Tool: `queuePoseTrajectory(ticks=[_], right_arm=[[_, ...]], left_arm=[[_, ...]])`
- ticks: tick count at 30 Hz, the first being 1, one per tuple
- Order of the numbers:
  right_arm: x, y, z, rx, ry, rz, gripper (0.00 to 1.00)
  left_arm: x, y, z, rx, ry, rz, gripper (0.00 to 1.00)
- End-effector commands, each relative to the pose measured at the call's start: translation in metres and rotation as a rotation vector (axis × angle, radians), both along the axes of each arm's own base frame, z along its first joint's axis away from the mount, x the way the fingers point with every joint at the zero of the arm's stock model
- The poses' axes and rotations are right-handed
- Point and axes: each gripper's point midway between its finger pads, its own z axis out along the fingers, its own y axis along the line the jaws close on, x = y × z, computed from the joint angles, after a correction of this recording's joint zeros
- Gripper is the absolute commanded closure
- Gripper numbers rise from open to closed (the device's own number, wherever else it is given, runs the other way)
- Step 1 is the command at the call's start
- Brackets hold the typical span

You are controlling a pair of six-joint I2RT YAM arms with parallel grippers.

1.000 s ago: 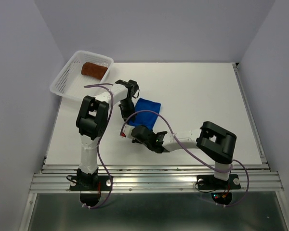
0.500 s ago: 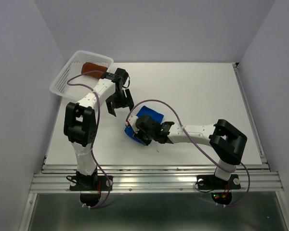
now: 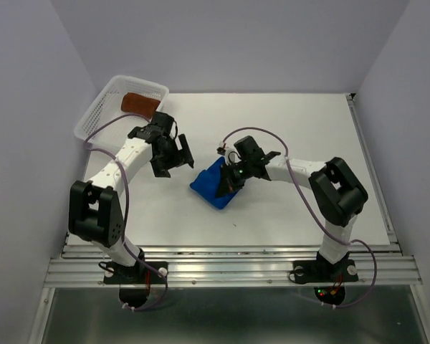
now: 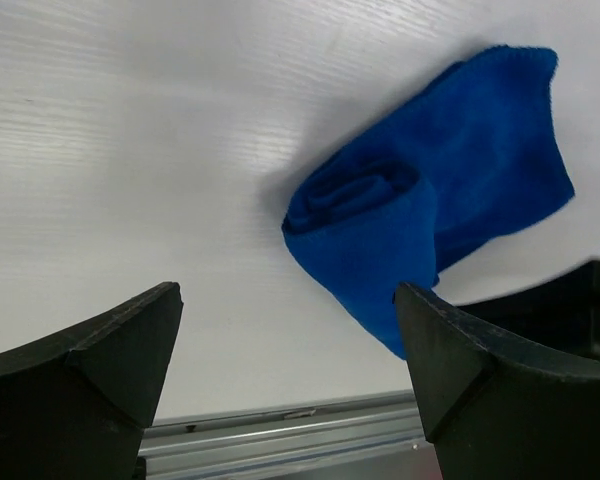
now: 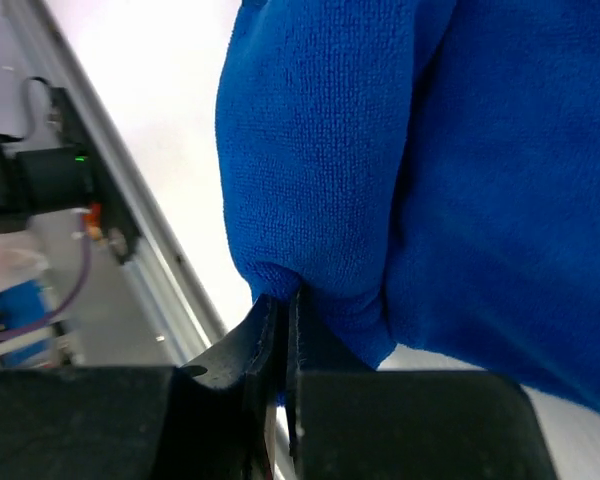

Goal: Roll the towels
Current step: Roll the towel

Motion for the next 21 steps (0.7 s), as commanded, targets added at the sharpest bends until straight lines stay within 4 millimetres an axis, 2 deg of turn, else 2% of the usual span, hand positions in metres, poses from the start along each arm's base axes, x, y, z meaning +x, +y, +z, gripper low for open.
queuePoseTrajectory(ticks=[1,2,4,5,10,14,16,20,21], right_arm=[[0.002,0.005,0.029,0.169,0.232,0.032,0.99],[0.002,0.004,0.024,0.181,0.306,0.027,0.99],[0.010,0.005,0.027,0.213,0.350,0.031,0.99],[0.012,0.003,0.021,0.216,0.402,0.023,0.99],[0.032,-0.004,0.009,0.224,0.488,-0.038,0.99],[0.043,-0.013,-0.002,0.226,0.546,-0.084,0.99],[0.043,-0.013,-0.010,0.218,0.567,-0.088,0.99],[0.044,-0.015,-0.020,0.215,0.599,-0.095,0.99],[0.047,-0.018,-0.021,0.216,0.604,-0.106,0.99]], left_arm=[[-0.007,-0.033,0.013,-0.210,-0.130,-0.126,0.01],[-0.010,-0.038,0.019,-0.245,-0.160,-0.151,0.01],[-0.019,-0.051,0.014,-0.302,-0.173,-0.191,0.01],[-0.022,-0.054,0.017,-0.321,-0.187,-0.201,0.01],[-0.039,-0.072,0.005,-0.409,-0.177,-0.253,0.01],[-0.042,-0.079,-0.010,-0.433,-0.151,-0.255,0.01],[-0.042,-0.082,-0.020,-0.428,-0.125,-0.258,0.01],[-0.033,-0.088,-0.025,-0.427,-0.131,-0.258,0.01],[-0.025,-0.088,-0.028,-0.412,-0.139,-0.242,0.01]])
